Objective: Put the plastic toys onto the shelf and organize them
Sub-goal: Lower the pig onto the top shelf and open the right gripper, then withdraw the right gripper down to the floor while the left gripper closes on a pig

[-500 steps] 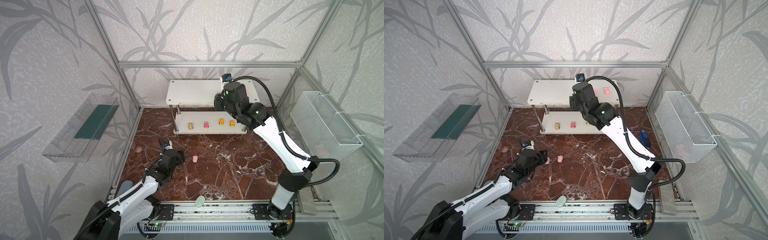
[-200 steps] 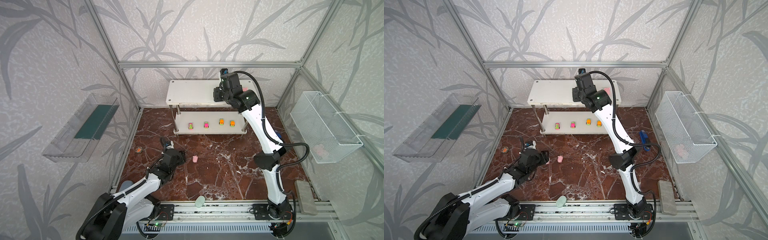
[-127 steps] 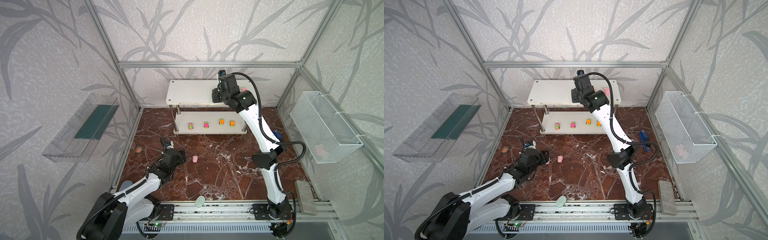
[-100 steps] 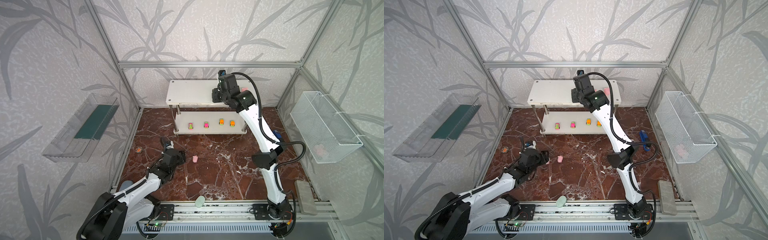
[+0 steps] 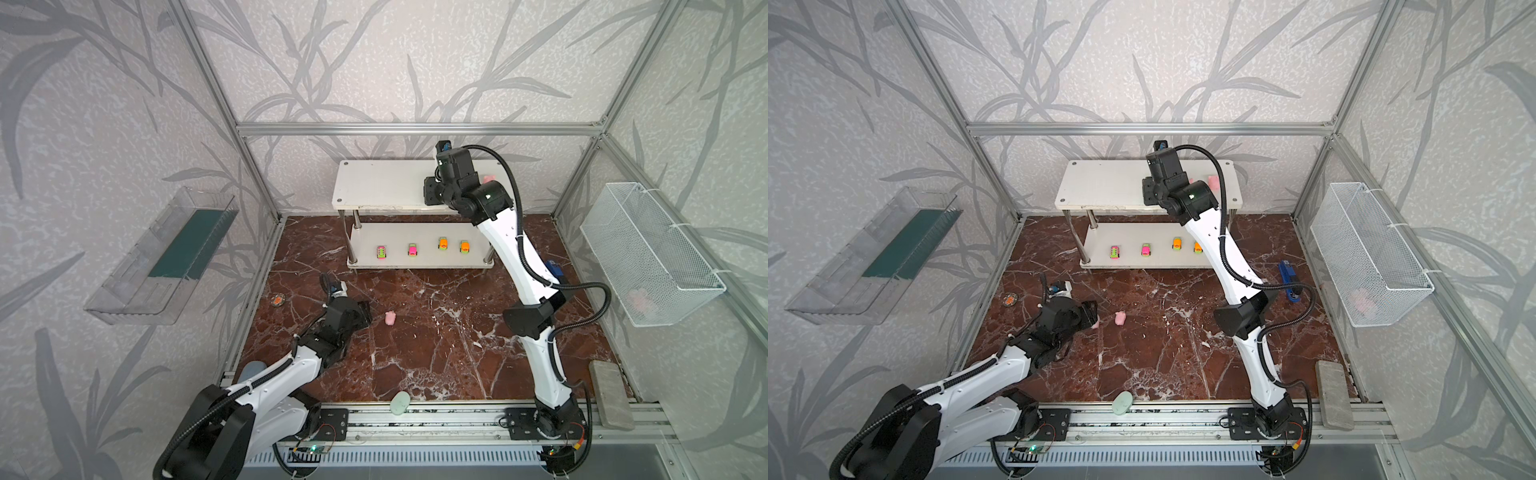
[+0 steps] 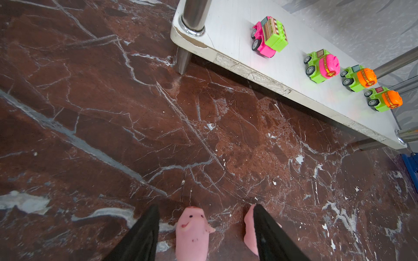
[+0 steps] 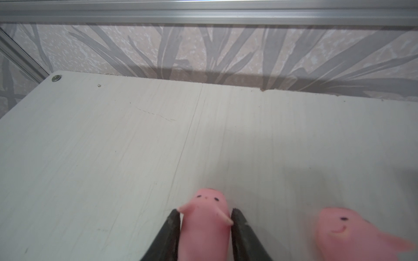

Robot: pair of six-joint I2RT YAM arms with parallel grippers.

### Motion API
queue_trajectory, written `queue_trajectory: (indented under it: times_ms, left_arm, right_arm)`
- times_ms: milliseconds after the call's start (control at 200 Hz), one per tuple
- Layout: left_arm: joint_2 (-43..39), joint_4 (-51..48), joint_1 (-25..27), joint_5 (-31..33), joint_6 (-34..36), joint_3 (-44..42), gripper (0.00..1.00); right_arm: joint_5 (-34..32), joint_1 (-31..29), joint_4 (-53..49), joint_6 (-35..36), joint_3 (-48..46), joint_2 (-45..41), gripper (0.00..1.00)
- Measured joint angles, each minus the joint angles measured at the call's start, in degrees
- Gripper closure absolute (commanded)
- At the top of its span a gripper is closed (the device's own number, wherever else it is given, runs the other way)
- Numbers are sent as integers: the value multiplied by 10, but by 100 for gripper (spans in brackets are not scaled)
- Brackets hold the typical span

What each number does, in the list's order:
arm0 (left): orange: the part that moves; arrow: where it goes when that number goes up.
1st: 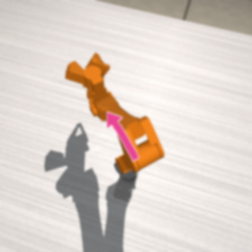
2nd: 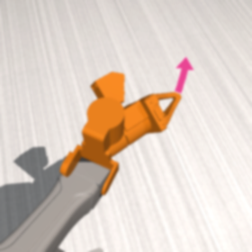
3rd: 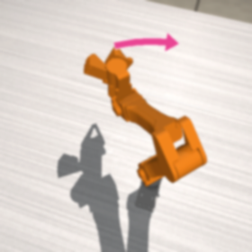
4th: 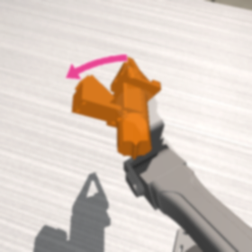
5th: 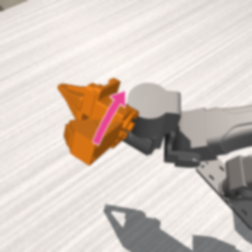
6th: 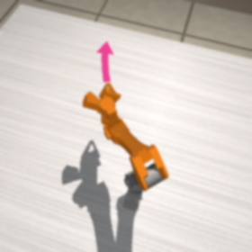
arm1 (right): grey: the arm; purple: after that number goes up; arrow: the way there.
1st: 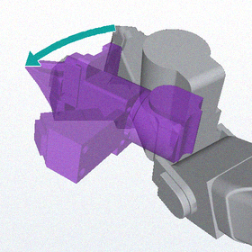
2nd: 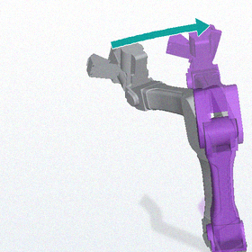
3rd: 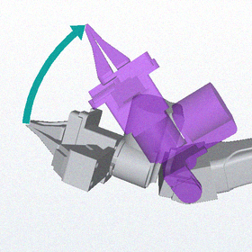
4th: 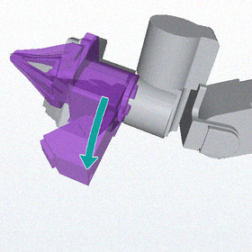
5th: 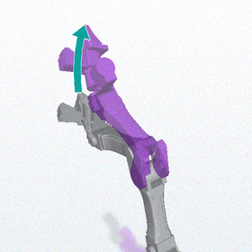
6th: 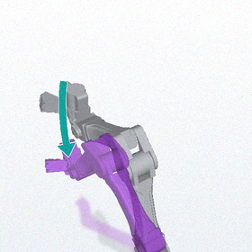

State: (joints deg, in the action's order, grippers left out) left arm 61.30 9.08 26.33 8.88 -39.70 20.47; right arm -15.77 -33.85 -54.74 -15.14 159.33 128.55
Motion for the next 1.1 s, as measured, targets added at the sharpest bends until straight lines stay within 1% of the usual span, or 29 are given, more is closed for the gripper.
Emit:
queue_trajectory:
  times_ms: [280, 535, 670, 780, 950, 1055, 1100]
  left_arm:
    - [0, 0, -2, 0, 0, 0, 35]
    - [-12, -3, -2, 0, 0, -1, 35]
    - [-19, -7, -3, 0, 0, -3, 35]
    - [-25, -10, -3, 0, 0, -5, 35]
    - [-31, -14, -3, 1, 0, -11, 35]
    - [-34, -17, -3, 1, 0, -11, 35]
    - [-37, -18, -3, 1, 0, -11, 35]
  right_arm:
    - [5, 0, 1, -1, 0, 0, 53]
    - [28, 0, 19, -10, 0, -2, 49]
    - [38, 0, 35, -9, 0, -17, 46]
    - [42, 0, 50, -2, -3, -48, 45]
    - [38, 0, 75, 14, -42, -127, 44]
    - [38, 0, 97, 22, -104, -189, 44]
    - [40, 0, 118, 26, -157, -224, 44]
